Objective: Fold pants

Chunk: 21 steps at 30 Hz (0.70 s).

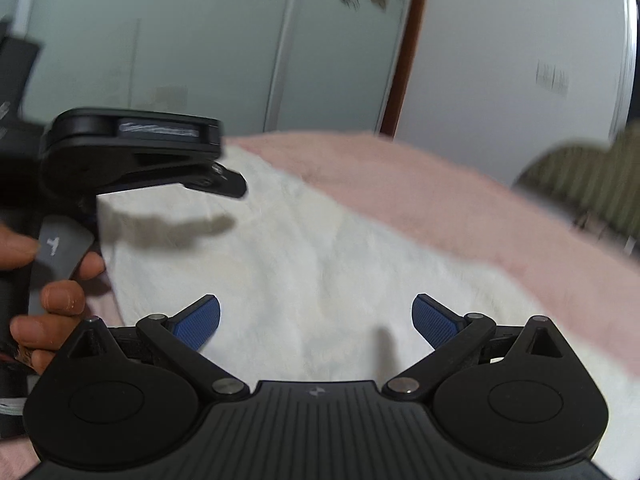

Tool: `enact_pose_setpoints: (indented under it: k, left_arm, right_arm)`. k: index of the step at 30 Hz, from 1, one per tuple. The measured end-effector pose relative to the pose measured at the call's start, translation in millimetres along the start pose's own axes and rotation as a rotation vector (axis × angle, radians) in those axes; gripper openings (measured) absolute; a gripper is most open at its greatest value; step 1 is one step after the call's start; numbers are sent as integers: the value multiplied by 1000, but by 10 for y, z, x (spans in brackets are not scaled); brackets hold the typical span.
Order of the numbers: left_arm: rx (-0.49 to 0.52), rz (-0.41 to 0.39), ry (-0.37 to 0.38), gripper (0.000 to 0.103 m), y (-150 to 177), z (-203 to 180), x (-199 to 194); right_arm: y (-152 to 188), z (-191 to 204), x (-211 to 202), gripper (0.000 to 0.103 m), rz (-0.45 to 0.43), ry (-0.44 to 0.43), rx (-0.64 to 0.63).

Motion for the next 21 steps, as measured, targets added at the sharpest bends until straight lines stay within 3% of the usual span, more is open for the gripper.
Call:
enact_pose_setpoints:
  k: [2,3,4,5,6,7,8,10,12,16,21]
  left_arm:
    - [-34,52,21,97,-105,33,18]
    - [-50,65,24,95,-134,48,21]
    - [-65,72,5,84,-156,68,18]
    - [-68,79,-23,64,-173,86,16]
    - [-64,88,-54,51,-189,107,23]
    - [-58,96,-82,32,-196,135,34]
    - [-61,94,-76,20,-201,175,35]
    - [-89,82,-17,16,-185,242,18]
    - [-51,44,-18,14,-146,202,-19]
    - [163,-78,-91,13,-22,-148,-184]
    - [427,-186,-88,13,198,-815,-464]
  right_arm:
    - [19,95,-25,103,-35,58,-87]
    - [39,124,21,103,3,56,-112]
    - [53,134,87,103,58,31,-111]
    - [57,98,107,103,80,7,-70]
    - [62,43,82,103,70,-18,-31]
    - [62,9,69,103,68,-40,-15]
    - [60,-25,60,103,69,-54,-1]
    - [51,-76,23,103,46,-50,21]
    - [32,-102,28,103,46,-69,33]
    - [-49,-139,144,103,105,-113,58]
    - [-142,-330,177,103,107,-149,118]
Point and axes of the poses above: each gripper's, at about its wrist camera, not at the fingertips, and x roughly the way its jaws point, z to its left, y to its underside, the point moved 4 cm from there along x, roughly the way its jaws point, and after that the axes turned 14 degrees about z, right-handed, at the moved point
